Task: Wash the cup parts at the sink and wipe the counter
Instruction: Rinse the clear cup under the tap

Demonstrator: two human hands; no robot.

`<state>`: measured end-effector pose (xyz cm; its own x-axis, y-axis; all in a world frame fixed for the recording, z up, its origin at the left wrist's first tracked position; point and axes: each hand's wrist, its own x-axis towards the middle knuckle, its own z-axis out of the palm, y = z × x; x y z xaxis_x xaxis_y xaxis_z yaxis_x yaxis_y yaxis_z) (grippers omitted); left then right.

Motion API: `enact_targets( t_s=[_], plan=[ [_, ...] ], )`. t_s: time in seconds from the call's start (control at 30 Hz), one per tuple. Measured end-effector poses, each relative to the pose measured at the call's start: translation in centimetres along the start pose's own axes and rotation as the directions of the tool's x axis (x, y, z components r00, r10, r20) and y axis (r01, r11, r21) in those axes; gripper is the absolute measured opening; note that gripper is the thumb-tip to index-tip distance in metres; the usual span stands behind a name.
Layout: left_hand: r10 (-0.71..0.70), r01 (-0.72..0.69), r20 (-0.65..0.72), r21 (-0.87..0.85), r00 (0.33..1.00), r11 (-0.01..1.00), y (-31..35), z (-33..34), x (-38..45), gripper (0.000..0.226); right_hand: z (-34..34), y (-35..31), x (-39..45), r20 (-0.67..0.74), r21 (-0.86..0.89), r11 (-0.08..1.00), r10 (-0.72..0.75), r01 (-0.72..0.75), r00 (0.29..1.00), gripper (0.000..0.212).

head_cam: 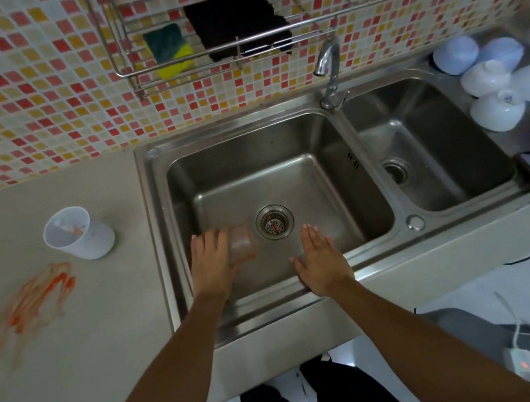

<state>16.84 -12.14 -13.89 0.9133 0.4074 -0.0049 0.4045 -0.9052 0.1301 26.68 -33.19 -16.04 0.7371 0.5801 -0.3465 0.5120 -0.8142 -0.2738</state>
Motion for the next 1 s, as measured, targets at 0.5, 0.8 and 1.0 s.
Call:
enact_targets(
  t_s=[0.5, 0.8, 1.0],
  plan=[
    [0.099, -0.095, -0.019, 0.148, 0.995, 0.984, 1.0, -1.0, 2.3, 0.080, 0.3, 0.1, 0.1, -0.015, 0.004, 1.000, -0.002, 0.002, 1.000, 0.074],
    [0.211, -0.210, 0.034, 0.344, 0.977, 0.915, 1.4, -1.5, 3.5, 0.098, 0.3, 0.1, 0.0, -0.031, 0.011, 1.000, 0.000, 0.001, 1.000, 0.073],
    [0.257, -0.270, 0.094, 0.466, 0.962, 0.842, 1.1, -2.7, 3.9, 0.087, 0.2, -0.1, -0.2, -0.049, 0.034, 0.999, 0.012, -0.011, 0.999, 0.072]
  ],
)
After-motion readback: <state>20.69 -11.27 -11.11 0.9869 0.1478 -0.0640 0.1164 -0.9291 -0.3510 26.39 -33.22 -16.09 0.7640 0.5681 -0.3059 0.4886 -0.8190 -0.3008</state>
